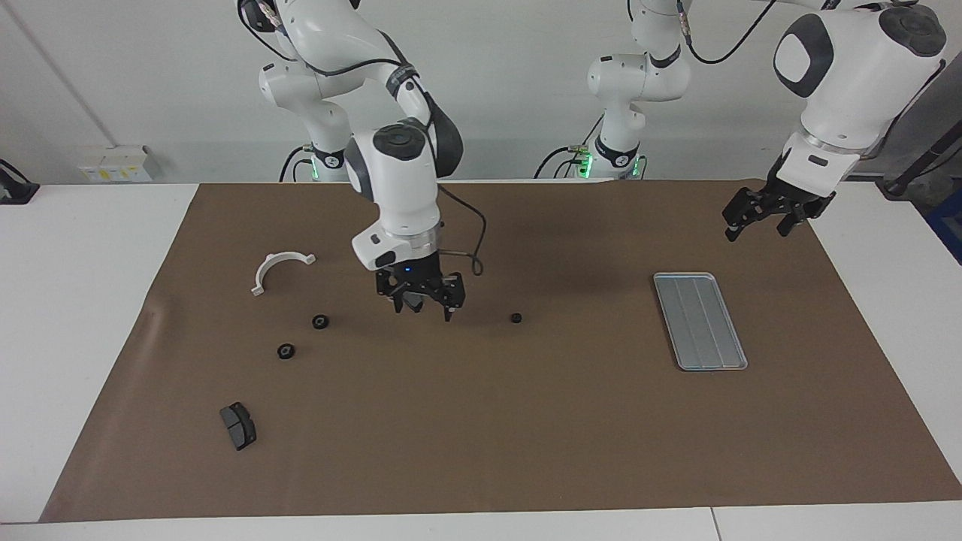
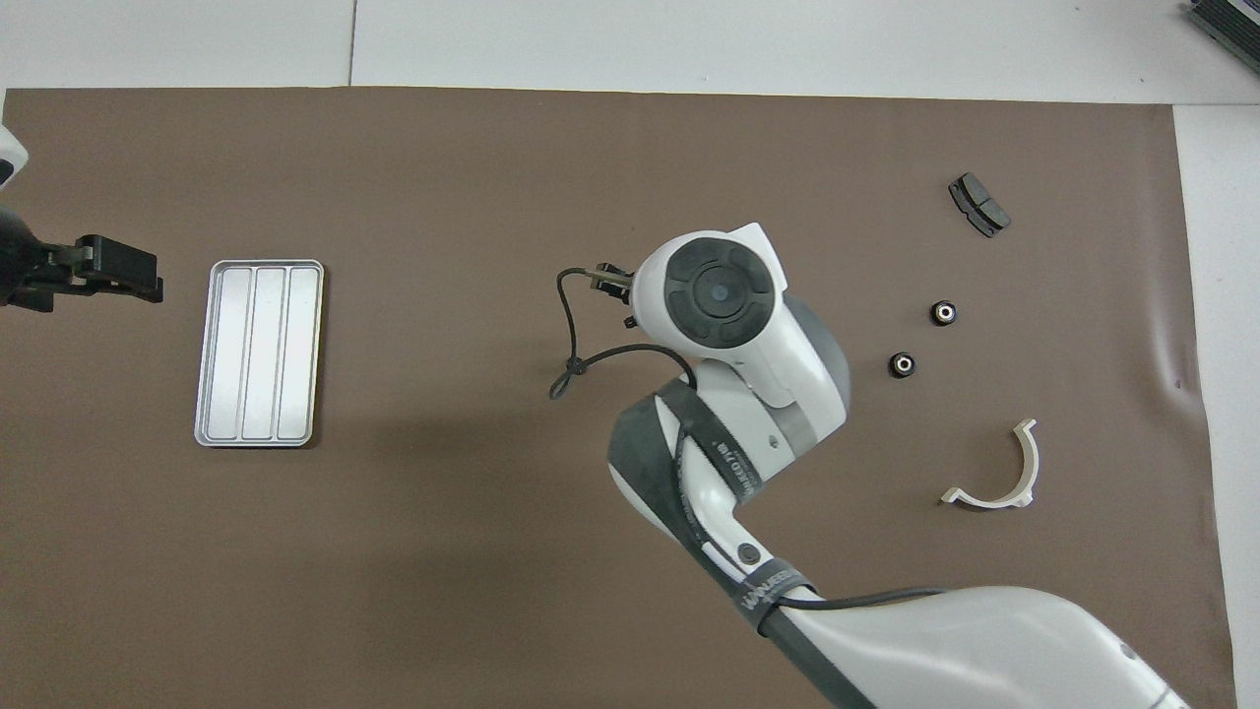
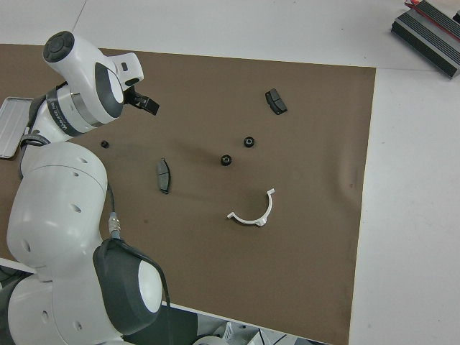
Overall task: Pick bearing gear from pile to tray
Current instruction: 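Set the bearing mid-table with the right gripper while the left gripper advances, then reach the left gripper to the bearing while the right gripper returns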
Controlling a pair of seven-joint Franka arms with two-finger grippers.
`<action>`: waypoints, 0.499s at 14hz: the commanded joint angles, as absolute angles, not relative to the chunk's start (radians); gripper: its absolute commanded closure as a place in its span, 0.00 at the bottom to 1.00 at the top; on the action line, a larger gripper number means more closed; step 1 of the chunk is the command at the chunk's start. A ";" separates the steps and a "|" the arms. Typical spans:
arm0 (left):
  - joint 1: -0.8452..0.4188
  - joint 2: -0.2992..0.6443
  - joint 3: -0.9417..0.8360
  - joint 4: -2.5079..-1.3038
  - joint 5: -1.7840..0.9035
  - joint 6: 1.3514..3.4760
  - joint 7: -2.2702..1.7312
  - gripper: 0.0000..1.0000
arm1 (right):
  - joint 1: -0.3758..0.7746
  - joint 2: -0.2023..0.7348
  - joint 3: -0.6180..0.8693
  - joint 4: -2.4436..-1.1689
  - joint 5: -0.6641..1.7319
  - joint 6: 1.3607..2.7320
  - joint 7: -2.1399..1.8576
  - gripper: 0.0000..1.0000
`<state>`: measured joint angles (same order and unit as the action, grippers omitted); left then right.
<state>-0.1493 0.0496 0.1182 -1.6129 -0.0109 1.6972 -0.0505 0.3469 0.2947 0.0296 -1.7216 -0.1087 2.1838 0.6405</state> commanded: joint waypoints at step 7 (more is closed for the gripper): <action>-0.402 0.124 0.121 -1.663 -0.017 1.887 -0.398 0.00 | 0.078 0.195 0.051 -2.063 -0.038 2.362 -0.047 0.00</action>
<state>-0.3474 0.0819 0.1076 -1.6602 -0.0129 1.8297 -0.3214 0.1187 0.2530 0.0313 -1.9439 -0.0752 2.2839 0.0645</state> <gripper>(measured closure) 0.000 0.000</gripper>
